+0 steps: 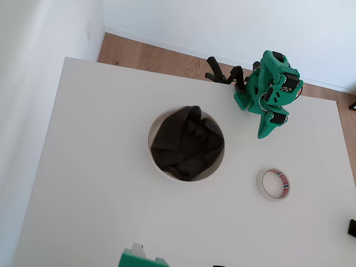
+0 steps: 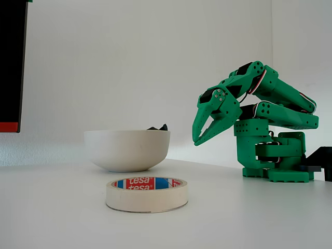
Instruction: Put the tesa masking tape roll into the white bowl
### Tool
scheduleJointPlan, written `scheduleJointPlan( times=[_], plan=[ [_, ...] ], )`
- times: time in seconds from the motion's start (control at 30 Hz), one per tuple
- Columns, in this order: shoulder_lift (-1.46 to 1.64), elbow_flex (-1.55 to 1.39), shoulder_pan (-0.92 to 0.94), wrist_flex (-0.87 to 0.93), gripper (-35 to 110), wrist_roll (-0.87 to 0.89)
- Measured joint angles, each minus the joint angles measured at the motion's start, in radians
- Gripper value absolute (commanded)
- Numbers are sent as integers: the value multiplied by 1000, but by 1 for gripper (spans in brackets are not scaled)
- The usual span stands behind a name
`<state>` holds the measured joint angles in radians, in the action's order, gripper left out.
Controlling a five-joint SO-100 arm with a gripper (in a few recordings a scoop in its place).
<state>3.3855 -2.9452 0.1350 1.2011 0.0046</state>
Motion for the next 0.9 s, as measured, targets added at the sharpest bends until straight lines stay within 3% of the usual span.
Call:
scheduleJointPlan(
  times=[0.73, 0.9],
  plan=[
    [-8, 0, 12, -26, -8, 25],
    [-247, 92, -28, -83, -8, 28]
  ],
)
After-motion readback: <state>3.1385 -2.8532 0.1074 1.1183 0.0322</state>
